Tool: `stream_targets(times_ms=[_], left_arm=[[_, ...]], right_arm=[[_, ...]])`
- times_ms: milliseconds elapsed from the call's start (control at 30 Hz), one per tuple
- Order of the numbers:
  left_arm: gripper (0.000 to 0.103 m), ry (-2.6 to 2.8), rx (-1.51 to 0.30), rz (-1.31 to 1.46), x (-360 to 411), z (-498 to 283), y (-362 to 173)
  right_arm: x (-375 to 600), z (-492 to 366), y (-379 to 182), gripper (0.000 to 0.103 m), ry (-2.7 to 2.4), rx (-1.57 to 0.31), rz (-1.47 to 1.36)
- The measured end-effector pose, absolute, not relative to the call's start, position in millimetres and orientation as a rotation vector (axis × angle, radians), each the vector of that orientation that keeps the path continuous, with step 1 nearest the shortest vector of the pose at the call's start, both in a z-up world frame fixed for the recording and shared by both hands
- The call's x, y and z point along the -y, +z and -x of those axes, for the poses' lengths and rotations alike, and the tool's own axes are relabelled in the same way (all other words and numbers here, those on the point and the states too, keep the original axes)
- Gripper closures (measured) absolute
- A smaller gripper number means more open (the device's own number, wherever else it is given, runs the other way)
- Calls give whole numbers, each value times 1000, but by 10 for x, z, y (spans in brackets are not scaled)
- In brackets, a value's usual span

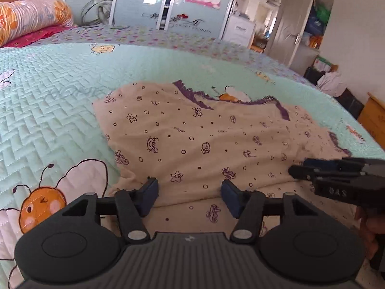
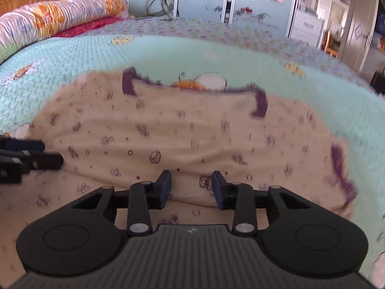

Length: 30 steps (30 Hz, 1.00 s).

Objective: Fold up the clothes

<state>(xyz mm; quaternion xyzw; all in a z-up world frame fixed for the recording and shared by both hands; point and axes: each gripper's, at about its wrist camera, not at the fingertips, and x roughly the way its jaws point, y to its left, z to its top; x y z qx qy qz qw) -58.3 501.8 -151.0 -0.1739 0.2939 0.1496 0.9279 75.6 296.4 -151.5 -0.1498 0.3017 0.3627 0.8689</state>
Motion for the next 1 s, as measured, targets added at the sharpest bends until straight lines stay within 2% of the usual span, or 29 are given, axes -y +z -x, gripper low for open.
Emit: stream_targets(times_ms=[100,233,333,400,467,633,700,867,933,1000], left_arm=[[42,297,-591,374,-5055,650,-1501],[40,286,-563,397,-4983,656,-1363],[37,254,-557,347,-4883,604,-1242],[35,286,-616,310,-4891,543,-1290],[38,303,-631,333,-4957,587,-1375],[37,326,-565,396,-4964,737,-1410],[37,312,-540,403,-4920,712,-1399],[36,284,-536,362,-4850,658,-1461],[36,284,-538,359,-4851,666,-1514],[36,283,-538,360,-4856,673,-1555]], right_arm=[[-2707,-493,-1455,65,778,-626,361],[-2718,-529,-1158,64,797,-571,283],[-2983,-816,-1163,63,779,-600,269],[-3045,-992,-1407,64,733,-707,305],[-2850,-927,-1495,64,760,-678,286],[-2562,-791,-1223,62,802,-627,204],[-2727,-936,-1124,55,782,-603,215],[-3061,-1635,-1395,55,626,-703,260],[-3021,-1869,-1484,49,628,-691,211],[-2918,-1992,-1419,50,594,-700,130]])
